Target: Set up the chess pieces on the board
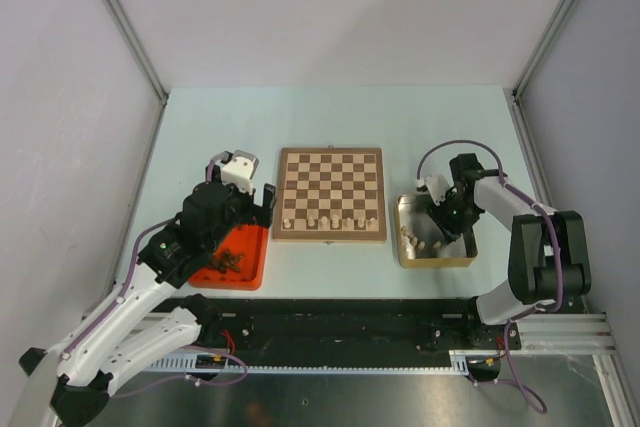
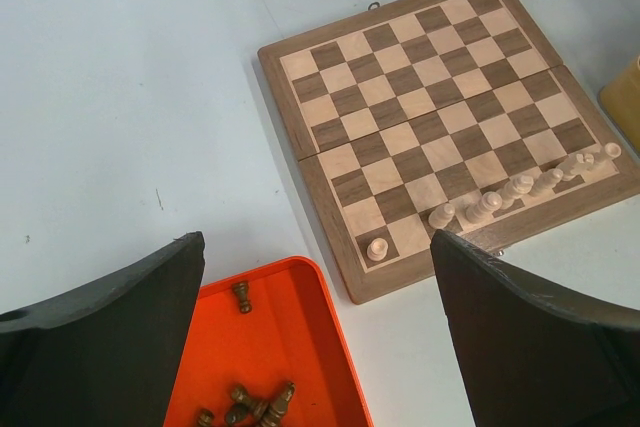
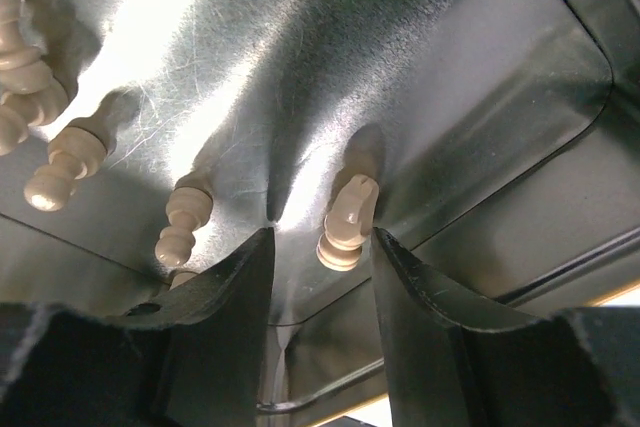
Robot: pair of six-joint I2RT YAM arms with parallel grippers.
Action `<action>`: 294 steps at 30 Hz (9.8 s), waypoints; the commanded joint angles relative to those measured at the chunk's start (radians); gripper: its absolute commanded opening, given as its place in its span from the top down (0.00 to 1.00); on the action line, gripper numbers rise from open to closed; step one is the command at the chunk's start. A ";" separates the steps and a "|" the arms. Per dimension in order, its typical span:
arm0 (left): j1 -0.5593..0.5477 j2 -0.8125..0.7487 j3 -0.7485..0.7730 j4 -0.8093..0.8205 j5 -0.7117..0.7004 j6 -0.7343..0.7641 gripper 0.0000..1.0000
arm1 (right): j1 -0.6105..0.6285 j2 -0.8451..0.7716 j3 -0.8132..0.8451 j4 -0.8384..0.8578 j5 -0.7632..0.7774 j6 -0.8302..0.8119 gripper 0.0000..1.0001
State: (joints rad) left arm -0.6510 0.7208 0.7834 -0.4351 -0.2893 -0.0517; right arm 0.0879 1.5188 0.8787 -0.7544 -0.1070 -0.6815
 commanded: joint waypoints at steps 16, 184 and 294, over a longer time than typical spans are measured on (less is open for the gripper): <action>0.005 -0.018 -0.003 0.036 0.022 0.027 0.00 | -0.002 0.006 -0.006 0.020 0.014 0.014 0.86; -0.159 0.346 0.036 0.267 0.265 -0.610 1.00 | 0.282 -0.431 0.152 0.017 -0.494 -0.105 0.13; 0.068 0.144 0.039 0.053 0.156 0.105 0.00 | 0.051 -0.112 0.098 -0.056 -0.412 -0.012 0.49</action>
State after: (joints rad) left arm -0.5903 0.9115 0.8738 -0.4164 -0.0837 -0.0376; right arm 0.0574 1.3758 0.9844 -0.8047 -0.6346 -0.7082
